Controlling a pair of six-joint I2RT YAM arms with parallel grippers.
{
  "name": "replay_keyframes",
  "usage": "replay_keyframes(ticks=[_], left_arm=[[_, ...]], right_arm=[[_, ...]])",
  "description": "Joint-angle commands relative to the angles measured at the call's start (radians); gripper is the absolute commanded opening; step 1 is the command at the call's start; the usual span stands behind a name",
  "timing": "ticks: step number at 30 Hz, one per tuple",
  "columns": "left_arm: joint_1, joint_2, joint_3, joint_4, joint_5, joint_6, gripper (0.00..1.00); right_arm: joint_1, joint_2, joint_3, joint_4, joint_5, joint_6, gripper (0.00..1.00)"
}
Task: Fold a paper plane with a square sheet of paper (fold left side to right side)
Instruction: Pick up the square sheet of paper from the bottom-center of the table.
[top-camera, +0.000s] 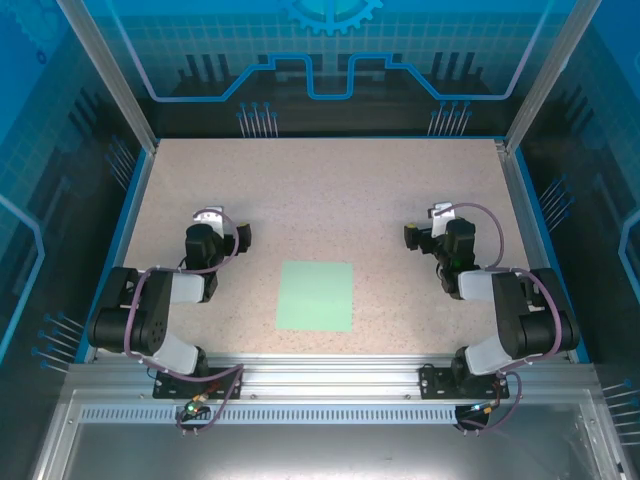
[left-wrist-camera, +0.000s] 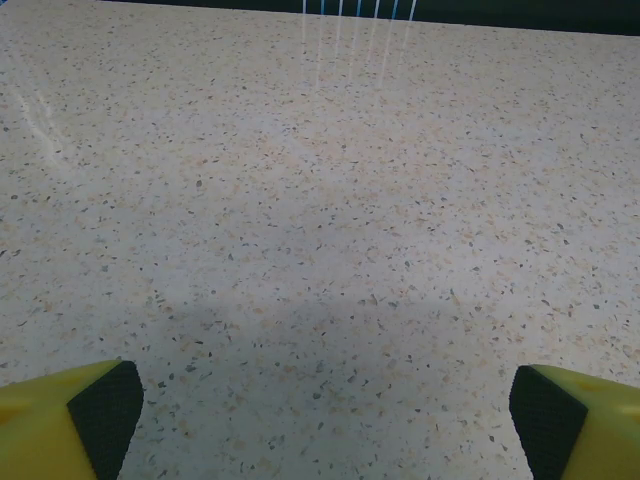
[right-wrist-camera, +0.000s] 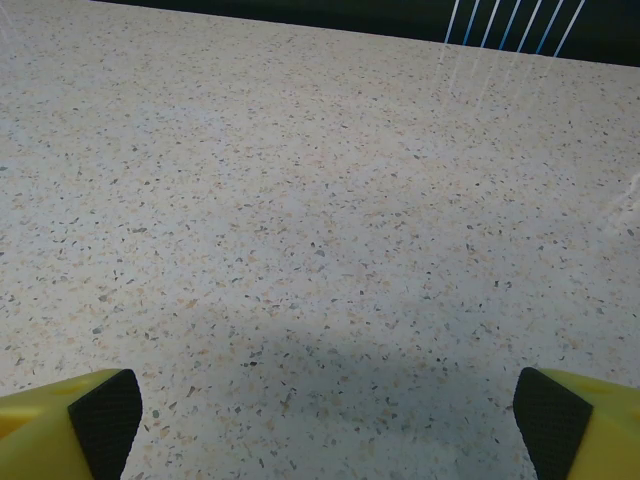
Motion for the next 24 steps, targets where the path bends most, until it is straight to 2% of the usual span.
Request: replay_keyframes(ticks=[1,7,11,15,16,19,24], left_arm=[[0.007,-0.007,0.025,-0.007,0.032,0.002,0.99],[0.007,-0.008,0.025,-0.006,0.033,0.002,0.99],[0.012,-0.008,0.029,-0.013,0.044,-0.001,0.99],[0.017,-0.017,0.036,-0.036,0.053,-0.005,0.98],[0.018,-0.038,0.056,-0.081,0.051,-0.01,0.98],[0.032,-0.135,0.211,-0.464,0.028,-0.069,0.99],[0.03,-0.314,0.241,-0.62,0.123,-0.205,0.99]], right_arm=[[-0.017,0.0,-0.001,0.039,0.004,0.006,1.0],[-0.02,0.0,0.0,0.036,-0.005,0.006,0.99],[-0.043,0.0,0.011,0.016,-0.096,0.001,1.0],[-0.053,-0.005,0.012,0.014,-0.107,0.006,0.99],[-0.053,-0.017,0.028,-0.021,-0.095,0.014,0.99],[-0.066,-0.112,0.109,-0.261,-0.058,0.051,0.99],[-0.027,-0.294,0.203,-0.593,-0.071,0.15,1.0]])
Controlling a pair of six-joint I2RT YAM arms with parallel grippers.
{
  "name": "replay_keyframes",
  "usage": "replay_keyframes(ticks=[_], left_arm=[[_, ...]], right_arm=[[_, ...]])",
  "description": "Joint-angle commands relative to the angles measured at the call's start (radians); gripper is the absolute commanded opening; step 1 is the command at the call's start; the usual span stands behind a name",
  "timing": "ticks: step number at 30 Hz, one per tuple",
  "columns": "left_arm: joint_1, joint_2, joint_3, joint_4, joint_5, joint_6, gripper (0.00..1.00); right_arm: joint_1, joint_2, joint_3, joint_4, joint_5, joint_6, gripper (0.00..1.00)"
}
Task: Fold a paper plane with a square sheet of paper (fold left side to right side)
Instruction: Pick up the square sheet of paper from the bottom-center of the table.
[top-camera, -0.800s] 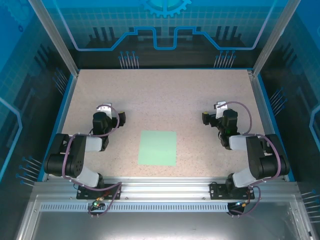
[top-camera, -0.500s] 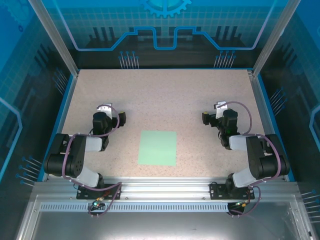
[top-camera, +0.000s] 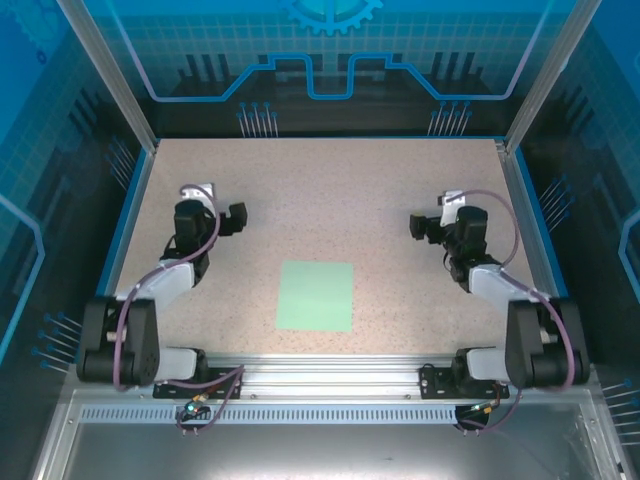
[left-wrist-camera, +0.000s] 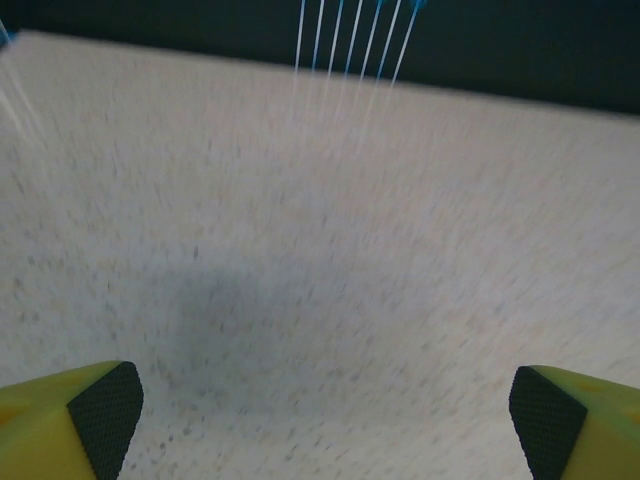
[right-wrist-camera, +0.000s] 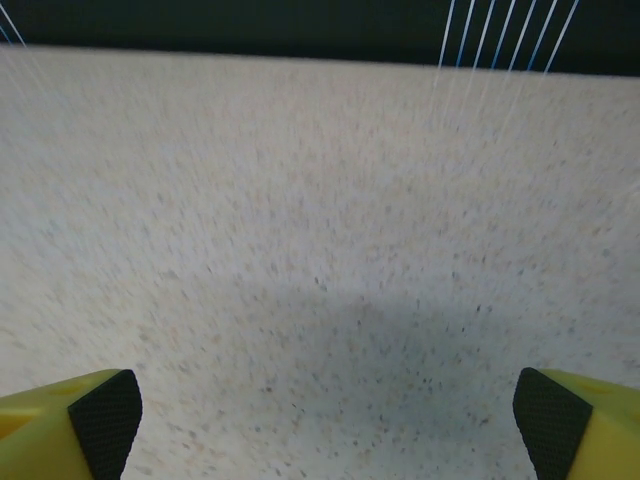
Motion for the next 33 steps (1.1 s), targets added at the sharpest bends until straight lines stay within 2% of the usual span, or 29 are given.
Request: replay_keyframes(ticks=[1,3,8,13,17,23,33], left_arm=[[0.003,-0.122,0.036,-0.25,0.09,-0.145,0.99],[-0.036,-0.183,0.044,-0.349,0.115,-0.201,0.99],[-0.252,-0.286,0.055,-0.602,0.136,-0.307,0.98],[-0.458,-0.352,0.002,-0.734,0.164,-0.471,0.98],[-0.566,-0.367,-0.074,-0.736,0.255,-0.592,0.94],[-0.615,-0.315,-0.127,-0.678,0.314,-0.639,0.89],[-0.618,-0.131,-0.114,-0.559,0.367,-0.64,0.85]], right_arm=[[0.036,-0.101,0.097,-0.327,-0.005,0.104,1.0],[0.092,-0.13,0.142,-0.461,-0.019,0.15,0.99],[0.34,-0.142,0.206,-0.686,-0.001,0.241,1.0],[0.528,-0.089,0.204,-0.72,-0.009,0.385,0.99],[0.64,0.023,0.244,-0.759,0.055,0.452,0.99],[0.717,0.247,0.39,-0.822,0.117,0.46,0.99],[0.72,0.492,0.569,-0.861,0.152,0.434,0.99]])
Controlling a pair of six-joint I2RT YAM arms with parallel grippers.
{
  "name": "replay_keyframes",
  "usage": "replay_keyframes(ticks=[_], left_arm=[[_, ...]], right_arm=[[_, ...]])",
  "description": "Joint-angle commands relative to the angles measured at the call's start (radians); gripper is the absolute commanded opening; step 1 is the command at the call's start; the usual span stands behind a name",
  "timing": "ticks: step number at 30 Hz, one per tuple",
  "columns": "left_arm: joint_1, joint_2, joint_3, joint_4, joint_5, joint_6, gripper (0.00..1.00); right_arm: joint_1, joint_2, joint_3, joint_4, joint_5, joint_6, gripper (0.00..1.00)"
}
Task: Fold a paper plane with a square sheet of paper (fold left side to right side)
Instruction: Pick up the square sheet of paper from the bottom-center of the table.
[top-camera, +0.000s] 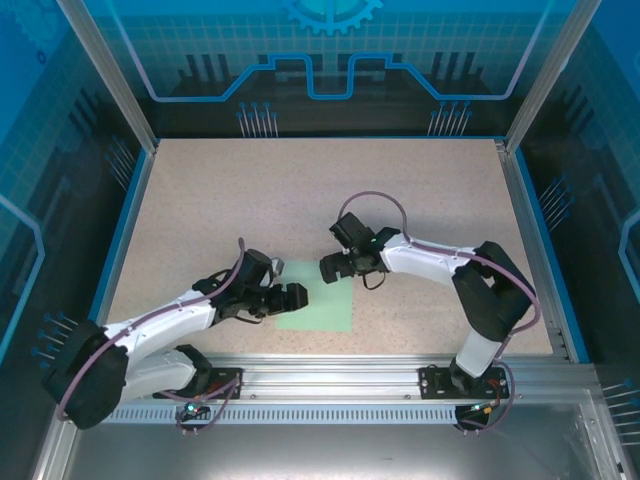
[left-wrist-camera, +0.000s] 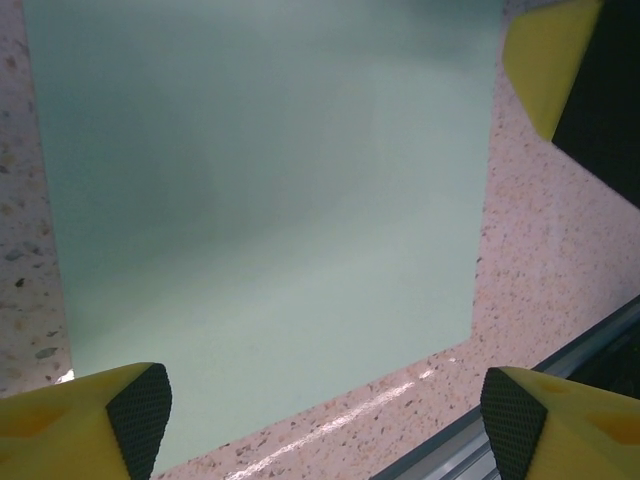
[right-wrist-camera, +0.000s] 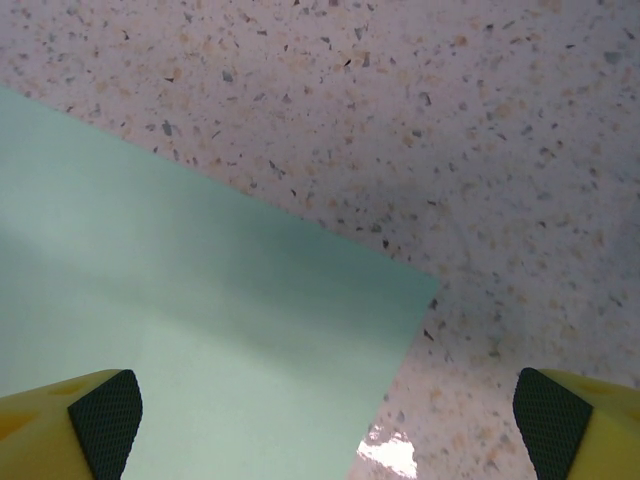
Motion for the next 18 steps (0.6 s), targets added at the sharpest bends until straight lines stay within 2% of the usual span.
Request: replay_keyframes(ticks=[1,7,18], left_arm=[[-0.01,0.039,0.008,0.039,0.042,-0.012,0.85],[-0.012,0.097,0.016,0.035,0.045,-0.007,0.85],[-0.018,0.173,0.036,0.016,0.033,0.004,0.85]], right_arm=[[0.009,0.07,0.066,-0.052,0.014,0.001,0.99],[0.012,0.145,0.112,-0.069,-0.028,0.02,0.99],[0.07,0.157,0.116,-0.104,-0.13,0.033,0.97]])
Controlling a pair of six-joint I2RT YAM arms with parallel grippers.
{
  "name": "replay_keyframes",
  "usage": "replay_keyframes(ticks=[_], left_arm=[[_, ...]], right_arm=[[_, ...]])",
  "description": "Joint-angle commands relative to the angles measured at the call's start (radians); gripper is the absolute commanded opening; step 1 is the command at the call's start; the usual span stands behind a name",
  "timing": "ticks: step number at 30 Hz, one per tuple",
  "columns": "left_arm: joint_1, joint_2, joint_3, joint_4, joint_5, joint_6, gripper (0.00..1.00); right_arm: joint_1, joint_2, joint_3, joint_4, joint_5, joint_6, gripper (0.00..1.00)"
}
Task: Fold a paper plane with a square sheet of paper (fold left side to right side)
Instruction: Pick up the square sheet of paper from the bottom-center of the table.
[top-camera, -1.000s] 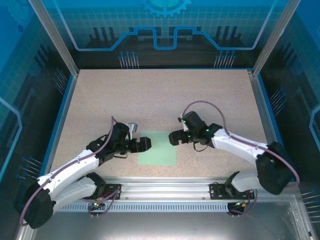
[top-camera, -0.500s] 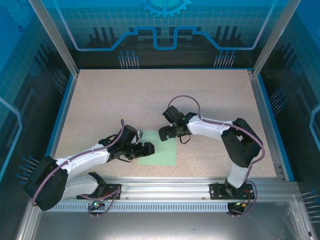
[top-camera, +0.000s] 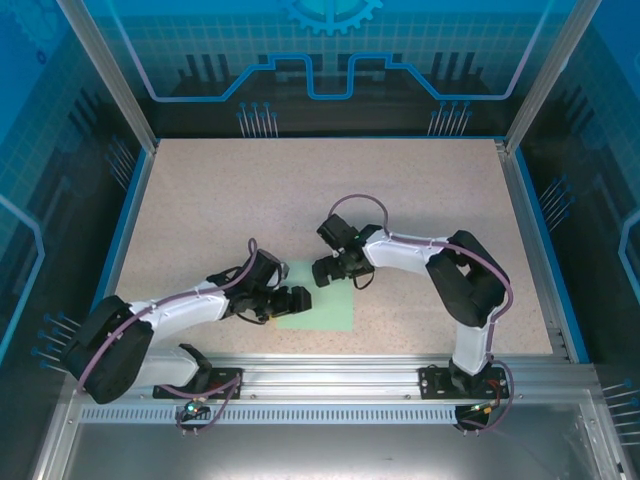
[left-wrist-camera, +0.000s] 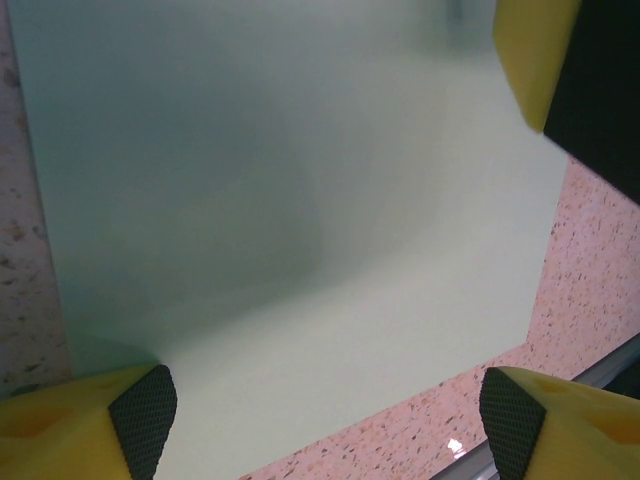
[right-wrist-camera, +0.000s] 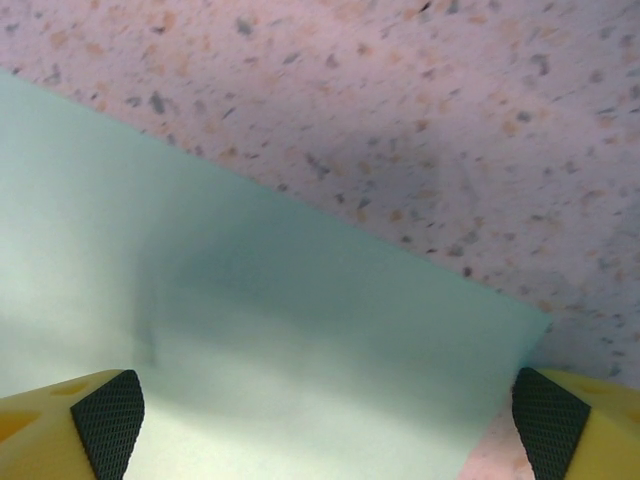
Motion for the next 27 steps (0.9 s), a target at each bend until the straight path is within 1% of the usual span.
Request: replay_keyframes(ticks=[1,4,7,8,11,17,22,25,27], left_arm=[[-0.016,0.03,0.016,-0.014,0.009,0.005,0.85],[-0.019,0.04,0.024,-0.02,0.003,0.01,0.84],[-0.02,0.046,0.029,-0.022,-0.002,0.011,0.85],[-0.019,0.047,0.03,-0.022,-0.002,0.012,0.85],[-0.021,0.044,0.034,-0.022,-0.006,0.011,0.84],[-0.021,-0.009,0.035,-0.022,-0.033,0.007,0.85],[-0.02,-0.082,0.066,-0.087,-0.098,0.03,0.86],[-0.019,-0.118,0.089,-0.128,-0.137,0.051,0.88],[-0.017,-0.137,0.103,-0.15,-0.16,0.067,0.89]], right_arm=[[0.045,0.017,0.02,-0.052,-0.11,0.014,0.96],[0.047,0.005,0.014,-0.052,-0.153,0.01,0.9],[0.049,-0.011,0.0,-0.05,-0.165,0.008,0.85],[0.049,-0.019,-0.005,-0.05,-0.165,0.008,0.84],[0.046,-0.039,-0.019,-0.045,-0.165,-0.003,0.73],[0.021,-0.071,-0.055,0.001,-0.223,-0.009,0.43],[-0.025,-0.123,-0.115,0.081,-0.313,-0.019,0.27],[-0.06,-0.169,-0.161,0.141,-0.378,-0.031,0.21],[-0.088,-0.205,-0.197,0.182,-0.426,-0.041,0.19]])
